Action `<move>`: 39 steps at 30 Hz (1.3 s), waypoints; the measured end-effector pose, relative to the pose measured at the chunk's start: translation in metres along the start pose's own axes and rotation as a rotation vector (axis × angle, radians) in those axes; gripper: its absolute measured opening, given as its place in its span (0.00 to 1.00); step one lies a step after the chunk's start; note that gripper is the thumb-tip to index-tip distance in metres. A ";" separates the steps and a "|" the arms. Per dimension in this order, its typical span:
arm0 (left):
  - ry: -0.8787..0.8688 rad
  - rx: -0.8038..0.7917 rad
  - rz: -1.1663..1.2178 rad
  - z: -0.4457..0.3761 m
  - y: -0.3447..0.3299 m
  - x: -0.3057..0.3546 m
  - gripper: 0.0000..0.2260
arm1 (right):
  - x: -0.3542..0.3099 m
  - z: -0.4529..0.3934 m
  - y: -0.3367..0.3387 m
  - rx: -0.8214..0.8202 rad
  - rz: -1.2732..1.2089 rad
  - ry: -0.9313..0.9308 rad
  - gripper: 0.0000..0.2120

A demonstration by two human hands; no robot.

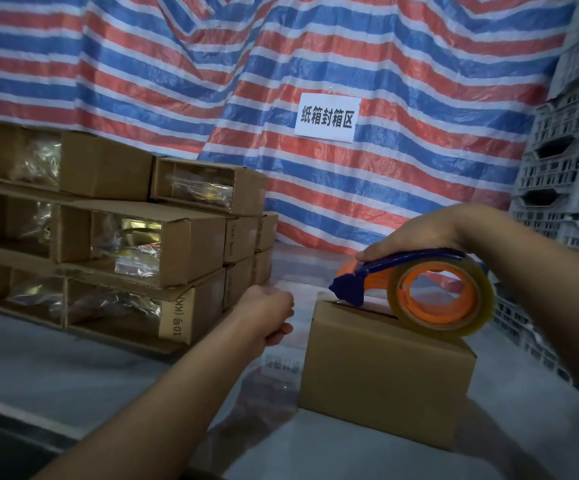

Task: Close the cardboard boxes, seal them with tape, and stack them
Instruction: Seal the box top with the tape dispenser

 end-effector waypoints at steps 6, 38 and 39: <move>0.026 -0.010 -0.017 0.000 -0.004 -0.011 0.10 | -0.003 -0.003 -0.002 -0.013 0.031 0.000 0.30; 0.018 -0.380 -0.271 -0.002 -0.034 0.008 0.18 | -0.004 -0.004 -0.002 -0.024 -0.030 -0.047 0.21; 0.030 -0.405 -0.222 -0.001 -0.034 0.006 0.18 | -0.004 -0.004 -0.003 -0.032 -0.039 -0.048 0.21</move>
Point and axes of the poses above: each hand's wrist, its own z-axis away from the middle knuckle, its own y-axis out of the back of the hand, x = y × z, the point moved 5 cm from there along -z, towards the middle knuckle, and after that the axes turned 9 degrees about -y, right-handed, at the moved point
